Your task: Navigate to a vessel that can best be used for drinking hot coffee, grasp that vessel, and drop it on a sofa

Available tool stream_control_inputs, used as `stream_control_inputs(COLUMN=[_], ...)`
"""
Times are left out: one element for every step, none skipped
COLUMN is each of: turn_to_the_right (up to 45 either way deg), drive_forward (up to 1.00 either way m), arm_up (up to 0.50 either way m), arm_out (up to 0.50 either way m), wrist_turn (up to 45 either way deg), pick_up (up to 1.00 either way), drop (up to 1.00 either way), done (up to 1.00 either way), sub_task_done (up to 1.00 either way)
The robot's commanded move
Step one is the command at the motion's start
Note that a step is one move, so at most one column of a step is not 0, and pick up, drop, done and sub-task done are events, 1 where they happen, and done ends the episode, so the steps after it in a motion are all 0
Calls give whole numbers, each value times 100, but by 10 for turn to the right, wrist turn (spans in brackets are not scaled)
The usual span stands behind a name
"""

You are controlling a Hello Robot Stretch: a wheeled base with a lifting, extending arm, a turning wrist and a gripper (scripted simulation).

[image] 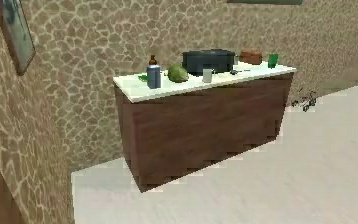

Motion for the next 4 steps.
stream_control_inputs(turn_to_the_right=[0,-450,-240,0], drive_forward=[90,0,0,0], arm_up=[0,0,0,50], arm_out=[0,0,0,0], wrist_turn=[0,0,0,0], pick_up=[0,0,0,0], drop=[0,0,0,0], done=[0,0,0,0], sub_task_done=[0,0,0,0])
